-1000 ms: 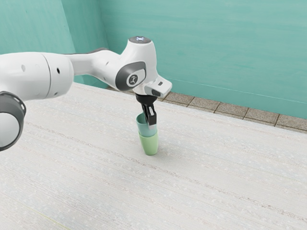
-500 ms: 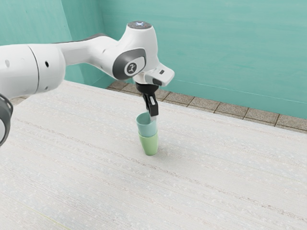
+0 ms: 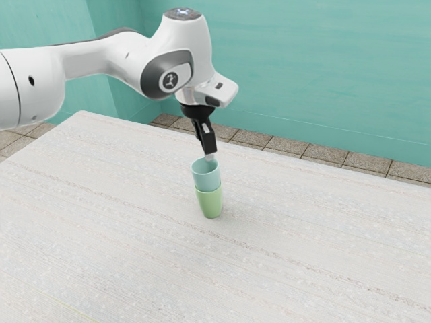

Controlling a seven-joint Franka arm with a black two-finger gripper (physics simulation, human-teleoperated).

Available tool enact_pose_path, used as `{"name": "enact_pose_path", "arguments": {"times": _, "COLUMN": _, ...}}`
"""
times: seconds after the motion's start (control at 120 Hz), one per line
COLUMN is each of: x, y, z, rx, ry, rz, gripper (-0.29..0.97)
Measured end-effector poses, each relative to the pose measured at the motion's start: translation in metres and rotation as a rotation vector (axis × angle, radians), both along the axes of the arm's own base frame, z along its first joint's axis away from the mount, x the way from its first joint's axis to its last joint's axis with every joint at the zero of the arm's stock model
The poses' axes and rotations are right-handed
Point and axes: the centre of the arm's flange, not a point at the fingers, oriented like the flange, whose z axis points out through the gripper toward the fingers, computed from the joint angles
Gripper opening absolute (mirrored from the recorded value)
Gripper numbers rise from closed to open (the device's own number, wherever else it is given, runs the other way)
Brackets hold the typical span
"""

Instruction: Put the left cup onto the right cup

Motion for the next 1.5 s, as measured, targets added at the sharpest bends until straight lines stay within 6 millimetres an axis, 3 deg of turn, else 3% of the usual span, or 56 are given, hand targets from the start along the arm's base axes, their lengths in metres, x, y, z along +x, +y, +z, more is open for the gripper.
{"name": "enact_pose_path", "arguments": {"times": 0.3, "x": -0.02, "y": 0.0, "z": 0.026, "rx": 0.003, "ry": 0.005, "rz": 0.064, "gripper": 0.66}}
{"name": "enact_pose_path", "arguments": {"times": 0.55, "x": -0.041, "y": 0.011, "z": 0.046, "rx": 0.0, "ry": 0.024, "rz": 0.161, "gripper": 0.68}}
{"name": "enact_pose_path", "arguments": {"times": 1.033, "x": -0.058, "y": 0.041, "z": 0.068, "rx": -0.014, "ry": 0.077, "rz": 0.373, "gripper": 0.68}}
{"name": "enact_pose_path", "arguments": {"times": 1.5, "x": -0.062, "y": 0.054, "z": 0.069, "rx": -0.021, "ry": 0.114, "rz": 0.52, "gripper": 0.68}}
